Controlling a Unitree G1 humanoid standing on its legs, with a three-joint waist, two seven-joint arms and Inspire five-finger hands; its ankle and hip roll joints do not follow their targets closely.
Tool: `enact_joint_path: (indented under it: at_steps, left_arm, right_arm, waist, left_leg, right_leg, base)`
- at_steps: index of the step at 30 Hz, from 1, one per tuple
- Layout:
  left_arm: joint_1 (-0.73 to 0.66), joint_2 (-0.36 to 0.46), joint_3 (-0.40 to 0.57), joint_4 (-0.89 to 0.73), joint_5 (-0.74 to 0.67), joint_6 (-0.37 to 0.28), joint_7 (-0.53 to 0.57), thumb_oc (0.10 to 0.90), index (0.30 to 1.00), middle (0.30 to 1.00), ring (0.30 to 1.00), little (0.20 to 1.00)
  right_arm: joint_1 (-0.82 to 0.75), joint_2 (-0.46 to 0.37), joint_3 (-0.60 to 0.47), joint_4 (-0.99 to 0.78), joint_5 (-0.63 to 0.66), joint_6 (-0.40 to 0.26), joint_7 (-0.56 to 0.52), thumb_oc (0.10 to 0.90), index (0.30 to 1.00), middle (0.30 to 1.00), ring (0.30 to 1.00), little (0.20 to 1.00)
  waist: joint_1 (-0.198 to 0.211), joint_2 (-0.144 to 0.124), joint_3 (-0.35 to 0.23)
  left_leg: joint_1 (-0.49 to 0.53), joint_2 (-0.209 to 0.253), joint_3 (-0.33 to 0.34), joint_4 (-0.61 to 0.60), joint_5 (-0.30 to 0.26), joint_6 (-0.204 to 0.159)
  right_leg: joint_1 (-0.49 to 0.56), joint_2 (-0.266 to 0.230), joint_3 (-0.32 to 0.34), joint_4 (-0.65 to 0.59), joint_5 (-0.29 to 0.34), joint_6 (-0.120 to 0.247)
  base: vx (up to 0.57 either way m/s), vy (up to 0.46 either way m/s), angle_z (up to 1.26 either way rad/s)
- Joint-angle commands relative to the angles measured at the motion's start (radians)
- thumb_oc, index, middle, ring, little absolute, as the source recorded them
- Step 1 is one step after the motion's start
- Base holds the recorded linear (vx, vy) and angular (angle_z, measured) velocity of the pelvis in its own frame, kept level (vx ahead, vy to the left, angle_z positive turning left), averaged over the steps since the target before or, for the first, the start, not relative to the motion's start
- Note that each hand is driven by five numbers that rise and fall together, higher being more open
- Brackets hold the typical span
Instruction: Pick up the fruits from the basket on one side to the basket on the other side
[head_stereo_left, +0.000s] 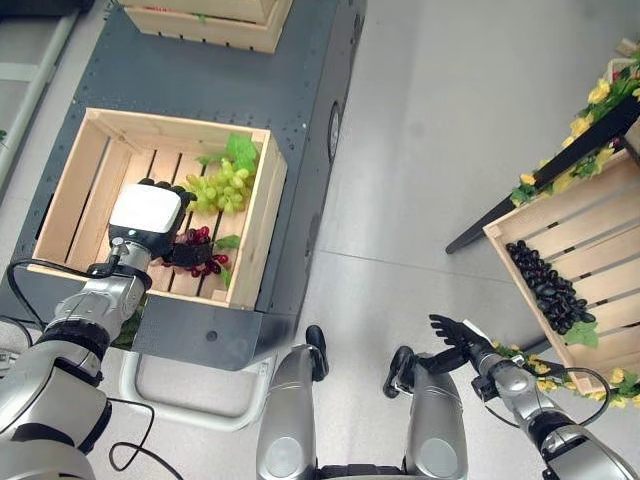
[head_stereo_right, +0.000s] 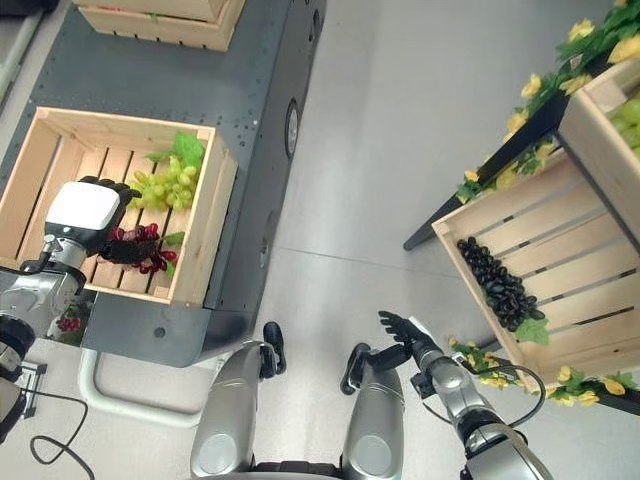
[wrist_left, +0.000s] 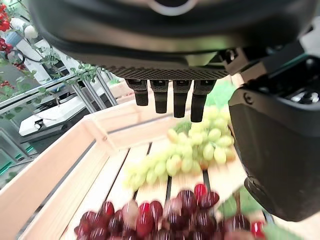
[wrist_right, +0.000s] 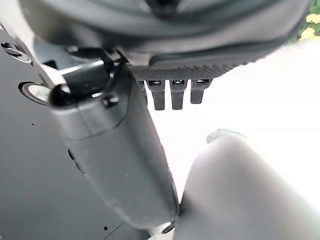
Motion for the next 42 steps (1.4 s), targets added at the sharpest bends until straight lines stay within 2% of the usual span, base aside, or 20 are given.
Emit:
enact_joint_path:
  at_steps: [1,2,10,12,16,22,28,30,34,35,39,42]
  left_arm:
    - [-0.089,0.153,0.059,-0.008,-0.009,0.114,0.008,0.8,0.9,0.9,0.9,0.9]
    - [-0.084,0.158,0.068,-0.008,-0.007,0.142,0.013,0.8,0.9,0.9,0.9,0.9]
    - [-0.063,0.188,0.099,-0.005,0.036,0.197,-0.039,0.8,0.9,0.9,0.9,0.9]
    - [-0.061,0.186,0.098,-0.008,0.04,0.167,-0.053,0.8,0.9,0.9,0.9,0.9]
    - [-0.048,0.182,0.088,-0.058,0.015,0.029,-0.07,0.8,0.9,0.9,0.9,0.9]
    - [-0.036,0.194,0.092,-0.114,-0.026,-0.043,-0.128,0.8,0.9,0.9,0.9,0.9]
    - [-0.055,0.19,0.073,-0.103,-0.026,-0.057,-0.145,0.8,0.9,0.9,0.9,0.9]
    - [-0.061,0.183,0.067,-0.092,-0.014,-0.05,-0.143,0.8,0.9,0.9,0.9,0.9]
    - [-0.088,0.172,0.039,-0.06,0.033,0.01,-0.158,0.8,0.9,0.9,0.9,0.9]
    - [-0.101,0.174,0.025,-0.05,0.044,0.053,-0.169,0.8,0.9,0.9,0.9,0.9]
    - [-0.123,0.171,0.01,-0.012,0.068,0.123,-0.176,0.8,0.9,0.9,0.9,0.9]
    - [-0.146,0.171,-0.003,0.026,0.089,0.215,-0.163,0.8,0.9,0.9,0.9,0.9]
  right_arm:
    - [0.036,-0.067,0.001,-0.043,0.041,-0.069,0.024,0.8,0.9,0.9,0.9,0.9]
    - [0.035,-0.067,0.001,-0.051,0.042,-0.068,0.026,0.8,0.9,0.9,0.9,0.9]
    - [0.036,-0.062,0.0,-0.062,0.027,-0.061,0.03,0.8,0.9,0.9,0.9,0.9]
    - [0.037,-0.062,0.002,-0.059,0.026,-0.061,0.029,0.8,0.9,0.9,0.9,0.9]
    - [0.037,-0.068,-0.002,-0.071,0.024,-0.051,0.031,0.8,0.9,0.9,0.9,0.9]
    - [0.042,-0.089,-0.019,-0.096,0.018,-0.044,0.025,0.8,0.9,0.9,0.9,0.9]
    - [0.034,-0.11,-0.029,-0.107,0.03,-0.044,0.018,0.8,0.9,0.9,0.9,0.9]
    - [0.028,-0.117,-0.031,-0.11,0.041,-0.044,0.02,0.8,0.9,0.9,0.9,0.9]
    - [0.012,-0.123,-0.03,-0.113,0.064,-0.056,0.026,0.8,0.9,0.9,0.9,0.9]
    - [0.002,-0.129,-0.026,-0.126,0.081,-0.053,0.031,0.8,0.9,0.9,0.9,0.9]
    - [-0.003,-0.128,-0.017,-0.13,0.08,-0.057,0.037,0.8,0.9,0.9,0.9,0.9]
    - [-0.007,-0.125,-0.005,-0.123,0.086,-0.062,0.037,0.8,0.9,0.9,0.9,0.9]
  waist:
    - [-0.002,0.016,-0.014]
    - [0.001,0.016,-0.011]
    - [0.008,0.024,-0.001]
    - [0.007,0.026,-0.001]
    - [0.007,0.032,-0.002]
    - [0.005,0.03,0.006]
    - [0.004,0.014,0.006]
    - [0.004,0.004,0.006]
    - [0.004,-0.013,0.006]
    - [0.005,-0.02,0.006]
    - [0.005,-0.033,0.006]
    - [0.007,-0.04,0.006]
  left_leg:
    - [0.077,0.0,0.046,0.038,-0.159,0.003]
    - [0.078,-0.001,0.045,0.036,-0.159,0.004]
    - [0.095,-0.002,0.048,-0.003,-0.142,0.006]
    - [0.098,-0.002,0.05,-0.008,-0.14,0.006]
    - [0.095,-0.005,0.049,-0.012,-0.138,0.007]
    - [0.065,-0.004,0.049,0.027,-0.155,0.017]
    - [0.006,0.002,0.044,0.075,-0.174,0.025]
    - [-0.014,0.005,0.041,0.085,-0.177,0.027]
    - [-0.062,0.014,0.034,0.111,-0.181,0.027]
    - [-0.084,0.018,0.032,0.118,-0.182,0.028]
    - [-0.119,0.025,0.026,0.137,-0.19,0.03]
    - [-0.134,0.024,0.023,0.138,-0.193,0.032]
  right_leg:
    - [0.051,0.024,-0.01,-0.042,0.019,-0.019]
    - [0.047,0.021,-0.009,-0.038,0.02,-0.015]
    - [0.048,0.007,-0.014,-0.056,0.049,0.004]
    - [0.05,0.004,-0.016,-0.062,0.052,0.007]
    - [0.047,0.0,-0.018,-0.062,0.057,0.009]
    - [0.008,-0.008,-0.015,-0.005,0.054,0.009]
    - [-0.056,-0.011,-0.005,0.049,0.05,0.009]
    - [-0.075,-0.008,-0.003,0.06,0.048,0.007]
    - [-0.117,-0.004,-0.005,0.074,0.052,0.006]
    - [-0.136,-0.001,-0.007,0.078,0.05,0.004]
    - [-0.166,0.0,-0.01,0.09,0.046,0.001]
    - [-0.18,-0.003,-0.012,0.093,0.05,0.005]
  base:
    - [0.0,0.049,0.07]
    - [0.0,0.036,0.07]
    - [0.0,0.004,0.01]
    - [0.0,0.0,0.0]
    - [0.0,0.004,0.04]
    - [0.01,0.024,0.06]
    - [0.02,0.024,0.03]
    - [0.01,0.039,0.05]
    - [-0.01,0.045,0.01]
    - [-0.03,0.048,-0.02]
    - [-0.02,0.029,-0.01]
    - [0.0,0.0,0.0]
